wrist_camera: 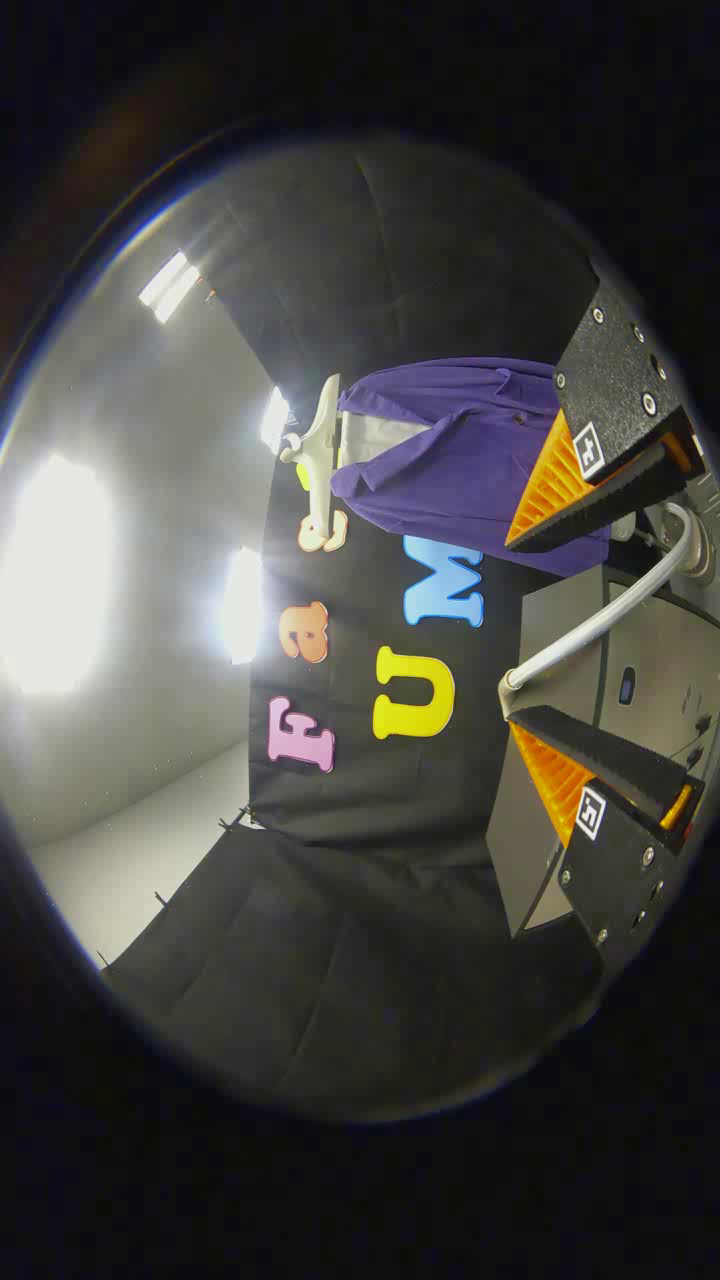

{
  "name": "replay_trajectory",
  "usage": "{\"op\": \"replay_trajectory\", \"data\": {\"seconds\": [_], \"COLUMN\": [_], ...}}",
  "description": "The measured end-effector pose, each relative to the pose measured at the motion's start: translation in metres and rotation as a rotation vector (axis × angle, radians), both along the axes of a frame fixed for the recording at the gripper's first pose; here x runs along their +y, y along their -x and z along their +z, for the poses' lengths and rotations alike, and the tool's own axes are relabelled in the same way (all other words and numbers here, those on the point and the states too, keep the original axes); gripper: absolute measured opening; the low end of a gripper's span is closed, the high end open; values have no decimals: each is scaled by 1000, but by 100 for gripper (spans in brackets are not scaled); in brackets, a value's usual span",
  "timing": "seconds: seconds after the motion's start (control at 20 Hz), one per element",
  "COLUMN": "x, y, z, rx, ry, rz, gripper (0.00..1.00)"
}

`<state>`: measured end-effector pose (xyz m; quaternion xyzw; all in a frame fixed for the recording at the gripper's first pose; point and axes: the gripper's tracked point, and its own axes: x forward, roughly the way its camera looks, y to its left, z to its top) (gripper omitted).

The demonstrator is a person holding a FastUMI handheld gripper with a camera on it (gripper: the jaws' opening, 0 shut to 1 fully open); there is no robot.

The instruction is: Iron the clothes twice with a garment steamer, once on the left side and once on the right side.

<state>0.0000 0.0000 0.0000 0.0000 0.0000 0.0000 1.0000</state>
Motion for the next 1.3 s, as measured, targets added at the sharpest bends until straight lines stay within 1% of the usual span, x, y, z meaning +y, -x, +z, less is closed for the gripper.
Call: {"op": "replay_trajectory", "data": {"seconds": [0.25,0.35,0.55,0.7,0.8,1.0,1.2,1.3], "x": [1,8,12,8,1,-21,-40,-45], "y": [9,12,14,12,8,-8,-26,-32], "z": [-11,-10,-13,-19,-21,-20,2,17], "rx": [23,19,30,44,50,70,57,37], "ry": [-43,-62,-44,-53,-56,-8,40,38], "rz": [6,25,47,58,65,61,75,87], "gripper": [95,95,95,95,95,95,95,95]}}
